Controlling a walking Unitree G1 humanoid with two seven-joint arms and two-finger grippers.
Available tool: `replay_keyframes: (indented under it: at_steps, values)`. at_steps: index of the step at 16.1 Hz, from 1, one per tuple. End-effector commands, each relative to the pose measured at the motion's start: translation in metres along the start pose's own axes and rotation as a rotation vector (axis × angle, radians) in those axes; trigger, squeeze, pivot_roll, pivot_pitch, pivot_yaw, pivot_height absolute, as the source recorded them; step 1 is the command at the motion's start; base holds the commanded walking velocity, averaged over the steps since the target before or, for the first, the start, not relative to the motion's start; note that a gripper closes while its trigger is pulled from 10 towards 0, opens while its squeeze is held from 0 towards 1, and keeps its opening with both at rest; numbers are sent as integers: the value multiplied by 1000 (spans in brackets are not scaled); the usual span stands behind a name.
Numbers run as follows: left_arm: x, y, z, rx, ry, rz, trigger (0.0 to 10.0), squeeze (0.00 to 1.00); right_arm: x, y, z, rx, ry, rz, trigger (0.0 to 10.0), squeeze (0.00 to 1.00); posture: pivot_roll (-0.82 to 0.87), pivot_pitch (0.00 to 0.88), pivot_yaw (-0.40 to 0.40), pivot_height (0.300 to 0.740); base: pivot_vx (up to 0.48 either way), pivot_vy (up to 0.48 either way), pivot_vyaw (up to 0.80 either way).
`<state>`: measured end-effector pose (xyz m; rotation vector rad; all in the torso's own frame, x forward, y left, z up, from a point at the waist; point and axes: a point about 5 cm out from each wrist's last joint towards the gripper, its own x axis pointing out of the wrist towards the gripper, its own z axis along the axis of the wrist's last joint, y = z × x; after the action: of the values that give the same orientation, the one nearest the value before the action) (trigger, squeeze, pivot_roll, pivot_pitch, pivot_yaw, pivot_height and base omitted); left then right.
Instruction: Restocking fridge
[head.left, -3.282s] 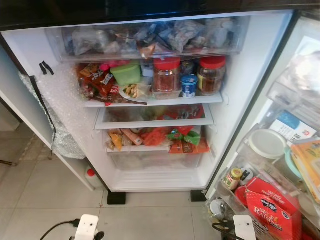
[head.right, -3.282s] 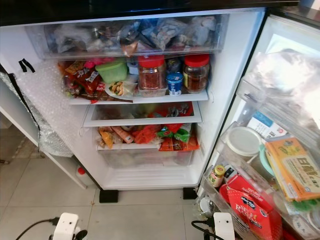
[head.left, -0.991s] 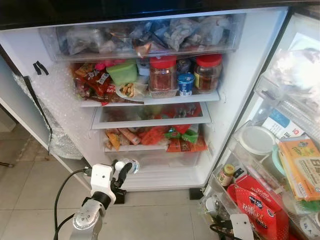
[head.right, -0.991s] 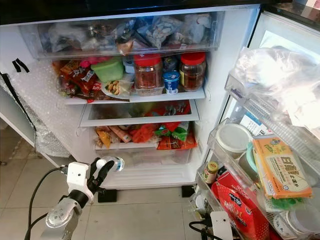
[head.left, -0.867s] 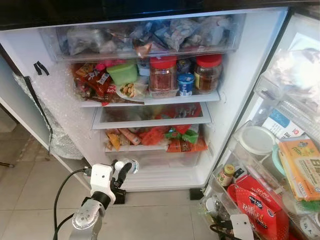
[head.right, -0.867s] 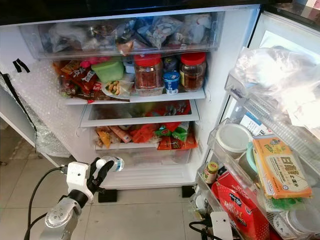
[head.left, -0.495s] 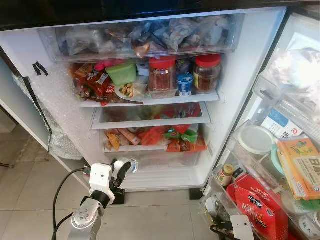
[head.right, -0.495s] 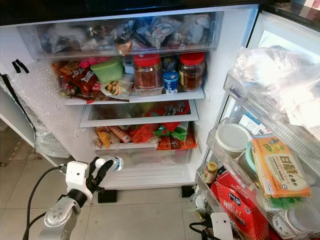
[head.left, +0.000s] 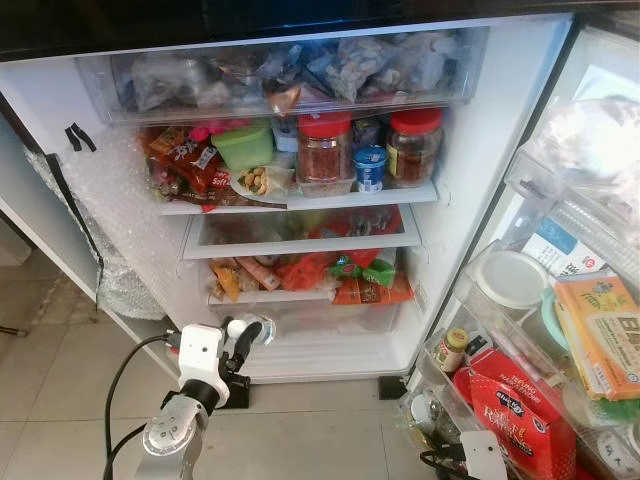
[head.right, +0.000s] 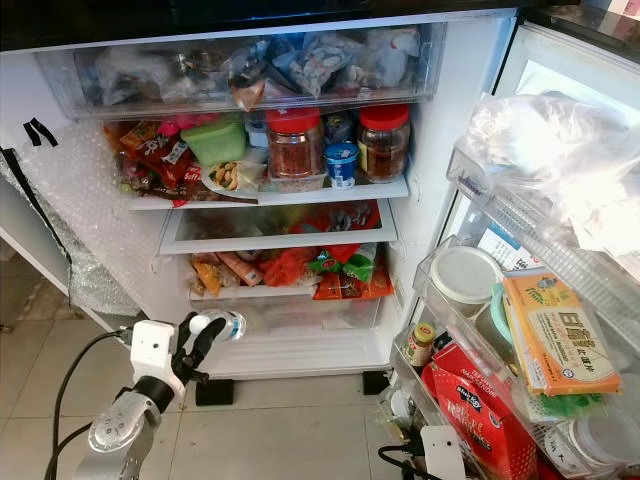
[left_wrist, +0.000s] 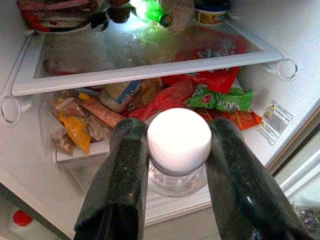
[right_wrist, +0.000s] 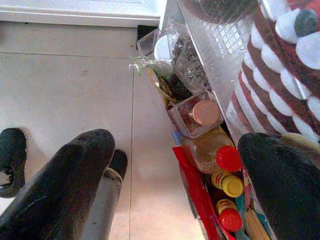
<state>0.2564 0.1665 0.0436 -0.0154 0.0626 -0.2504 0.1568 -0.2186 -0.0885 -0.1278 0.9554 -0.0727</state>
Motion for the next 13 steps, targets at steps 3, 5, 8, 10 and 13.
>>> replay_keyframes:
  at_steps: [3, 5, 8, 10, 13]
  values:
    - [-3, 2, 2, 15, 4, 7, 10000, 0, -1, 2, -6, 22, 24, 7, 10000, 0, 101, 93, 46, 740, 0, 0, 0]
    - [-3, 2, 2, 17, 6, 4, 10000, 0, -1, 2, -6, 22, 25, 10, 10000, 0, 102, 94, 44, 740, 0, 0, 0]
    - [-3, 2, 2, 15, 5, 5, 10000, 0, -1, 1, -6, 22, 29, 14, 10000, 0, 99, 95, 42, 740, 0, 0, 0]
    - [-3, 1, 2, 13, 5, 4, 10000, 0, -1, 1, -6, 23, 31, 15, 10000, 0, 99, 95, 41, 740, 0, 0, 0]
    - [-3, 0, 2, 10, 6, 4, 10000, 0, -1, 1, -7, 25, 35, 17, 10000, 0, 95, 95, 41, 710, 0, 0, 0]
